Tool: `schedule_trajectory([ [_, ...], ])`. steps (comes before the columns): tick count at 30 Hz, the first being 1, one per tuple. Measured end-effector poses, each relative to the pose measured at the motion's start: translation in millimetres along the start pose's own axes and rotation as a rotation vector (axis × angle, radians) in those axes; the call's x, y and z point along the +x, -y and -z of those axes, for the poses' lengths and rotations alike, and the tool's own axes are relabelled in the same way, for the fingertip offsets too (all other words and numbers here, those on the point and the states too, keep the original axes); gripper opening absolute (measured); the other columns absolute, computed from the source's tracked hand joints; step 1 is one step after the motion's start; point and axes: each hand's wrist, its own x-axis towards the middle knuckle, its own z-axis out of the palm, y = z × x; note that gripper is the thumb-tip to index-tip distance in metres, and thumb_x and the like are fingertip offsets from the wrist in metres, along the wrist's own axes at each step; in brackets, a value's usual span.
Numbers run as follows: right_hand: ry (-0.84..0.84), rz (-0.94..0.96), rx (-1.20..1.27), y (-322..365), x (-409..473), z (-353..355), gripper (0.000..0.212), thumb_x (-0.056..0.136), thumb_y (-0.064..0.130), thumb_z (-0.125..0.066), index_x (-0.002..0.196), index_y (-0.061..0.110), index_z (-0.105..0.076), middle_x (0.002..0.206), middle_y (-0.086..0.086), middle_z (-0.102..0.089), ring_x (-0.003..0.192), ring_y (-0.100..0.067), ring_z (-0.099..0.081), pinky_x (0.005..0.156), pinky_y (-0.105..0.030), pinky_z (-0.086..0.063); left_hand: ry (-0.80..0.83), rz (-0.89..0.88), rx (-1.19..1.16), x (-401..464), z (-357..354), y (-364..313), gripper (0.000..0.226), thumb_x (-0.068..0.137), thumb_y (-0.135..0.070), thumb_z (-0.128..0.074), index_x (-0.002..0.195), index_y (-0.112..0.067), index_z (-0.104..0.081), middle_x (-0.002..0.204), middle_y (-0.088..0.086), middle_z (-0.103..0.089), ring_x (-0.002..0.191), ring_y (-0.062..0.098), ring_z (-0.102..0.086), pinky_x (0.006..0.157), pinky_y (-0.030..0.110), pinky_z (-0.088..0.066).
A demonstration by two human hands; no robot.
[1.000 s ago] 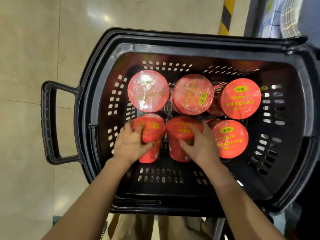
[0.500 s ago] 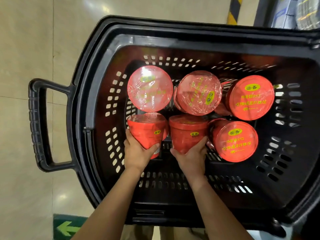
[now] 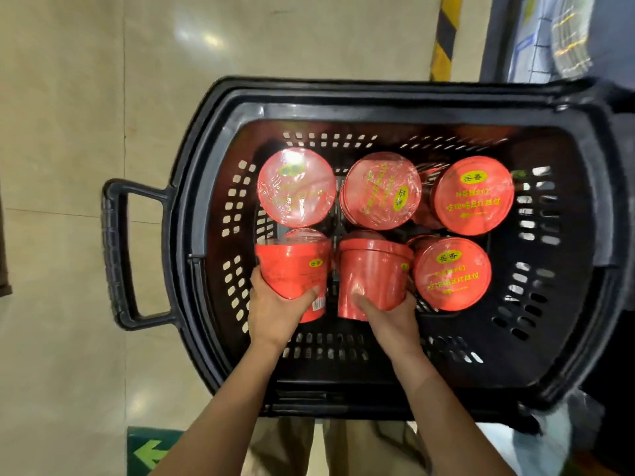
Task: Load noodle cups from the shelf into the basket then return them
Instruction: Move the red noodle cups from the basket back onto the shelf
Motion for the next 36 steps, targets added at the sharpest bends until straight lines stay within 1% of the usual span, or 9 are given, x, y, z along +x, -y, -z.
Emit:
schedule_trajectory([
  [6, 0.06, 0.067, 0.107, 22, -92, 52, 0.082, 0.072, 0.034, -0.078, 0.139, 0.019, -0.033, 0.122, 0.001, -0.055, 0.104, -0.015, -0.052, 0.091, -0.028, -0.037, -0.007, 0.001, -0.141, -76, 50, -45, 0.096, 0.065, -0.041, -0.08, 0.14, -0.018, -0.025, 0.119, 0.0, -0.05, 0.105, 0.019, -0.052, 0.092, 0.029, -0.04],
  [10, 0.075, 0.129, 0.259, 48, -161, 94, 0.075, 0.076, 0.025, -0.075, 0.138, 0.015, -0.036, 0.12, 0.0, -0.055, 0.107, -0.016, -0.053, 0.093, -0.028, -0.038, 0.009, -0.013, -0.278, -141, 88, -84, 0.117, 0.044, -0.066, -0.076, 0.139, -0.019, -0.029, 0.121, 0.002, -0.055, 0.105, 0.019, -0.056, 0.098, 0.037, -0.044],
  [16, 0.138, 0.259, 0.43, 77, -263, 153, 0.081, 0.052, 0.038, -0.086, 0.122, 0.022, -0.049, 0.115, 0.002, -0.064, 0.102, -0.013, -0.061, 0.093, -0.031, -0.046, 0.059, -0.166, -0.498, -244, 134, -147, 0.101, 0.043, -0.056, -0.079, 0.128, -0.014, -0.043, 0.115, 0.003, -0.062, 0.099, 0.016, -0.063, 0.089, 0.038, -0.051],
  [20, 0.138, 0.363, 0.544, 94, -324, 187, 0.077, 0.047, 0.04, -0.082, 0.116, 0.023, -0.053, 0.1, 0.004, -0.065, 0.084, -0.007, -0.06, 0.076, -0.024, -0.044, 0.132, -0.26, -0.641, -306, 162, -177, 0.079, 0.058, -0.047, -0.082, 0.123, -0.016, -0.048, 0.114, 0.004, -0.065, 0.1, 0.018, -0.065, 0.092, 0.043, -0.051],
  [22, 0.146, 0.416, 0.602, 95, -351, 204, 0.074, 0.051, 0.038, -0.083, 0.117, 0.025, -0.055, 0.095, 0.008, -0.068, 0.081, -0.005, -0.063, 0.076, -0.025, -0.045, 0.189, -0.32, -0.676, -333, 176, -190, 0.075, 0.06, -0.042, -0.079, 0.123, -0.016, -0.049, 0.113, 0.005, -0.066, 0.097, 0.017, -0.066, 0.084, 0.037, -0.055],
  [25, 0.15, 0.501, 0.638, 95, -393, 224, 0.083, 0.048, 0.045, -0.085, 0.122, 0.03, -0.052, 0.106, 0.007, -0.069, 0.102, -0.015, -0.063, 0.095, -0.035, -0.044, 0.247, -0.445, -0.708, -367, 200, -208, 0.068, 0.055, -0.033, -0.084, 0.113, -0.016, -0.053, 0.106, 0.006, -0.067, 0.081, 0.01, -0.069, 0.061, 0.018, -0.053],
  [27, 0.142, 0.55, 0.718, 94, -417, 233, 0.079, 0.052, 0.037, -0.083, 0.124, 0.028, -0.051, 0.109, 0.002, -0.069, 0.104, -0.019, -0.063, 0.094, -0.036, -0.045, 0.281, -0.513, -0.722, -388, 215, -218, 0.067, 0.05, -0.041, -0.081, 0.107, -0.018, -0.055, 0.102, 0.005, -0.07, 0.08, 0.011, -0.07, 0.059, 0.017, -0.052],
  [31, 0.041, 0.627, 0.814, 85, -450, 234, 0.106, 0.033, 0.054, -0.088, 0.129, 0.029, -0.049, 0.116, -0.002, -0.067, 0.107, -0.022, -0.063, 0.101, -0.042, -0.043, 0.384, -0.621, -0.699, -418, 234, -225, 0.067, 0.048, -0.048, -0.074, 0.107, -0.021, -0.057, 0.096, 0.001, -0.073, 0.086, 0.016, -0.07, 0.061, 0.02, -0.054],
  [36, -0.157, 0.673, 1.064, 61, -497, 218, 0.101, 0.024, 0.055, -0.09, 0.114, 0.02, -0.058, 0.112, -0.009, -0.069, 0.106, -0.028, -0.063, 0.105, -0.046, -0.04, 0.53, -0.671, -0.558, -435, 242, -224, 0.082, 0.032, -0.055, -0.076, 0.103, -0.018, -0.057, 0.101, 0.012, -0.07, 0.091, 0.029, -0.067, 0.082, 0.044, -0.054],
])
